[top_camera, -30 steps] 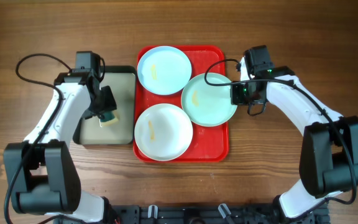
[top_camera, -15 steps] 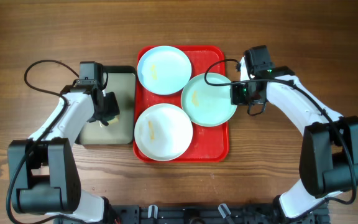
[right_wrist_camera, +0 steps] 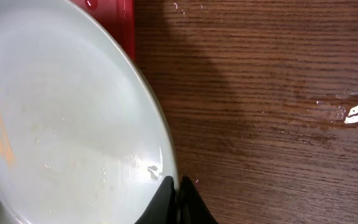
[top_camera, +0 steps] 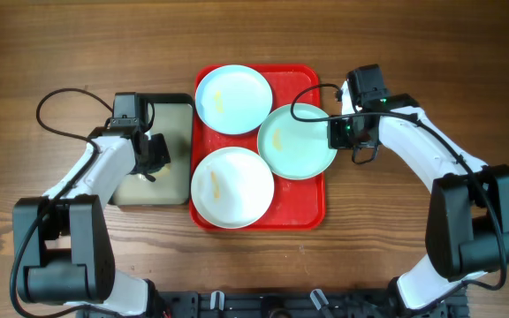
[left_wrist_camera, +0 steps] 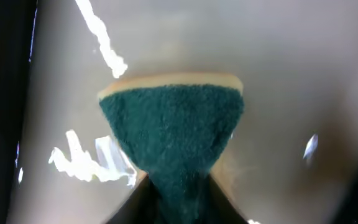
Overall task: Clean dirty plates on tray and stack at the side
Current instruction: 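Grasp the green-and-yellow sponge with the left gripper and lift, then dip the sponge into the black water tray with the left gripper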
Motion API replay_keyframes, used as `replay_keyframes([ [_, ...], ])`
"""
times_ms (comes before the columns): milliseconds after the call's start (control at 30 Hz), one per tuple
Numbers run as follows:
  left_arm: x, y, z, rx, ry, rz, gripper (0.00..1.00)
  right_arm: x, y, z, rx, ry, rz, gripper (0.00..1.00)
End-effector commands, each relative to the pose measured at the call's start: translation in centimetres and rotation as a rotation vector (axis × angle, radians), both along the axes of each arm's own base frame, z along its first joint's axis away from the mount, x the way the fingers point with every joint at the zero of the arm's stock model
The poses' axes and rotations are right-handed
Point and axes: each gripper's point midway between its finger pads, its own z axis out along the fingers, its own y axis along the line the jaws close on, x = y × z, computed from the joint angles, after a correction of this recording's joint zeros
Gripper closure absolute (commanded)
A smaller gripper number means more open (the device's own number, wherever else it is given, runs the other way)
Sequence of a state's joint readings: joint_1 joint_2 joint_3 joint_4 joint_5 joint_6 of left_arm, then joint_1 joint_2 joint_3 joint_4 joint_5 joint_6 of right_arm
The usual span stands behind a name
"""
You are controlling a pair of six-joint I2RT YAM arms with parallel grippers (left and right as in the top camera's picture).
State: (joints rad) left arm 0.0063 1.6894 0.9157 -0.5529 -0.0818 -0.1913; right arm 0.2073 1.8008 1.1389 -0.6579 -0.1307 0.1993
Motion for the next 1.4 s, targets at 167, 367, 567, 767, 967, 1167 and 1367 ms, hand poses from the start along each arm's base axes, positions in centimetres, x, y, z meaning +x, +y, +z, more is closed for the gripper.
replay_keyframes([
  [167,1.0,-0.5,2.3,0.009,-0.062,-0.113,0.96,-0.4,0.5,-0.3,0.021,0.015,0.025,0.95],
  [367,3.0,-0.3,14.8,0.04,-0.444,-0.105,0.96,-0.3,0.6,-0.3,0.022,0.012,0.025,0.96],
  [567,1.6,-0.7,16.9,0.019,-0.482,-0.115,0.96,-0.6,1.9,-0.1,0.062,0.001,0.147,0.96],
  [767,1.8,-0.9,16.8,0.034,-0.481,-0.164,0.96,-0.6,1.4,-0.3,0.024,0.0,0.144,0.96],
  [967,2.0,-0.9,15.4,0.03,-0.438,-0.165,0.96,0.2,0.9,-0.2,0.006,-0.024,0.073,0.96],
  [1167,2.3,-0.9,13.8,0.026,-0.394,-0.165,0.96,0.0,-0.6,0.5,-0.072,-0.005,0.016,0.96],
  [1367,2.7,-1.7,14.0,-0.011,-0.412,-0.192,0.96,2.0,-1.3,2.3,-0.102,-0.056,-0.073,0.96],
])
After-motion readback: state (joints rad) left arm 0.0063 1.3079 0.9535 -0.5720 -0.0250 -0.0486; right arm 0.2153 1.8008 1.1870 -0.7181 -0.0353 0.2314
